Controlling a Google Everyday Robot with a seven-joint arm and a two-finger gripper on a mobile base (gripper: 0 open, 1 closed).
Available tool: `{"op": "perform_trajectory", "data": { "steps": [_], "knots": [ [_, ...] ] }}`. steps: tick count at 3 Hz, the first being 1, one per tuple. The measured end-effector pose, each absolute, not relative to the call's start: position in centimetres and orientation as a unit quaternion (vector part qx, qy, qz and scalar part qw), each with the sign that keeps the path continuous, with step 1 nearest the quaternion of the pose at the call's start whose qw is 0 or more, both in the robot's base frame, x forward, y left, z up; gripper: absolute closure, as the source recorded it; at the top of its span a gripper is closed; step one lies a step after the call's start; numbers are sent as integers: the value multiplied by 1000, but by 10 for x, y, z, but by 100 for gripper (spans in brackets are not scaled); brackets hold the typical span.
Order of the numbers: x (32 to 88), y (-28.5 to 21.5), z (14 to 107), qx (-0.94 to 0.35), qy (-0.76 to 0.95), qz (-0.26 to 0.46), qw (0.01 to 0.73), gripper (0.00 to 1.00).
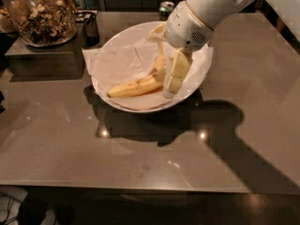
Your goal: Pick banana from white bowl
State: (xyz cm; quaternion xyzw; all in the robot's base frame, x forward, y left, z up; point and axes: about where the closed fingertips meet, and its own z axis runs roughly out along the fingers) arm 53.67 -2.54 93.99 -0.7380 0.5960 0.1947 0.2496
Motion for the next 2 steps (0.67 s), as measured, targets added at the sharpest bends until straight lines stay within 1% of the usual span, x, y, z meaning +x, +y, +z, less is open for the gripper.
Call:
{"op": "perform_trajectory", "data": {
  "steps": [1, 2],
  "knots": [
    [538, -24, 941, -739, 594, 195, 251, 19],
    [538, -23, 941, -739, 594, 195, 251, 42]
  ]
}}
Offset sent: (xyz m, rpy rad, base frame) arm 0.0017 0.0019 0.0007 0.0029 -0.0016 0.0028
